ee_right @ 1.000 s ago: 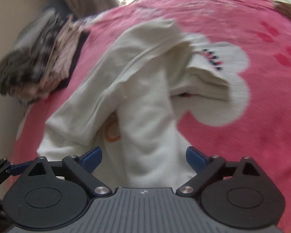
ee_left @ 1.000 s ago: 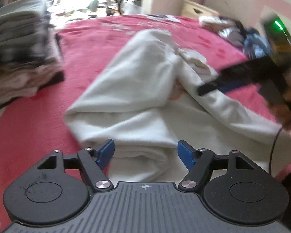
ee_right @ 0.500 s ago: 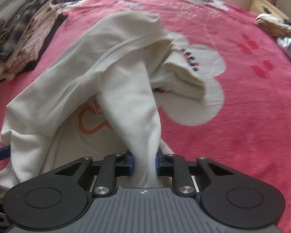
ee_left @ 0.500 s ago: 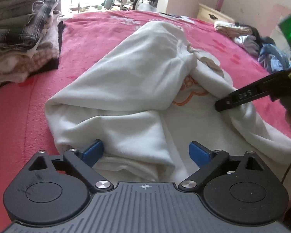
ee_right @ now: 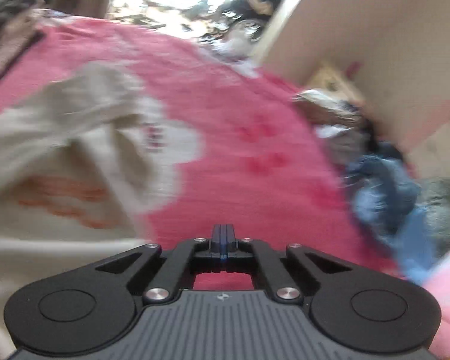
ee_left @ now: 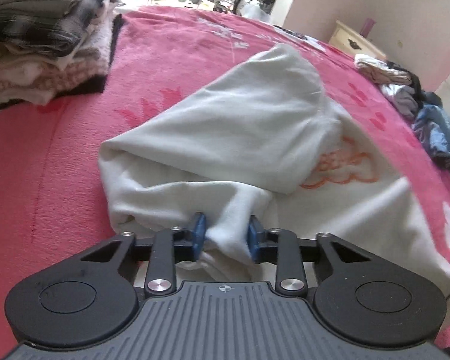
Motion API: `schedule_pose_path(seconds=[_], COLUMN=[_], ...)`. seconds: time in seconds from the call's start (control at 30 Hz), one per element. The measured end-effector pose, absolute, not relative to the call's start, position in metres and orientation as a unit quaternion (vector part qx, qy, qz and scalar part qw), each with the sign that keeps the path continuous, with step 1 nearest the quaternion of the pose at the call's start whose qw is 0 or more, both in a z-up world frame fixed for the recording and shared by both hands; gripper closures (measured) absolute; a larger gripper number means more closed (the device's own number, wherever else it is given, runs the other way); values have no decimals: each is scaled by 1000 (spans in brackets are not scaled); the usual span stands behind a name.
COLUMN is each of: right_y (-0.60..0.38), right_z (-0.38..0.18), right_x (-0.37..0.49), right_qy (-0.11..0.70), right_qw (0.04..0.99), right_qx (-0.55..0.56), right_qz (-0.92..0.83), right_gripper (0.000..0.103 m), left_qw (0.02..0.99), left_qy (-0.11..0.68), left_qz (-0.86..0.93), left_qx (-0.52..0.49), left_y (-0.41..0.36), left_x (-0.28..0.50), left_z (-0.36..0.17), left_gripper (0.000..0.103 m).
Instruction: Fold clothes
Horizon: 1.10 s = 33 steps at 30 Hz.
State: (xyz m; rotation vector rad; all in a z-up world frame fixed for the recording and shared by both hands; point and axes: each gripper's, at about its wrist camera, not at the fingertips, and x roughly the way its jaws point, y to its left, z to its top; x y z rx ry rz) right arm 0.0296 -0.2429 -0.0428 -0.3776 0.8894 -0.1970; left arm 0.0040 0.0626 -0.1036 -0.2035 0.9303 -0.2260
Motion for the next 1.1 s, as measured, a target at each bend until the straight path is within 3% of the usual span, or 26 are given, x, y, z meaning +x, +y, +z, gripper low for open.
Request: schedule_pose_path(seconds=[0.17,0.27,0.3,0.37,0.47,0.53,0.57,0.8,0.97,1.1], right_y=[-315,-322,-316,-298,-263,-241,-229,-180,-199,-198], right_z=[-25,-24,-26,-30,-36,-41,-46,-88,-117,-122], right_x=[7,-2,-1,6,21,32,38,67,80,76], right_qy=[455,459,458,458,457,465,474,516,542,548], right_qw=[883,886,887,888,888,882,875,850,837,832], right_qx=[-53,13,22,32,34,39,39,-48,-9,-11], right_qz=[-108,-64,-45,-7,39,72,94,92,71,81], right_gripper=[103,92,75,54,45,33,26,18,18,18], left_qw=[880,879,880,883,893,893,890,890,895,896], left_qy=[450,453,452,449,428,425,430,439,436,439], left_qz=[-117,-118,-120,-123,-134,-147,-153,-124,-91,-70], left_qx=[-96,-88,-81,-66,-37,-10,2,26,23,-25], left_y=[54,54,54,54,54,50,46,38,43,58], left_x=[5,4,2,-3,-13,-13,-11,2,5,9], left_z=[-100,-100,-98,-94,-86,-90,-95,-121,-126,-116], left_gripper=[75,65,61,50,33,2,0,7,36,65])
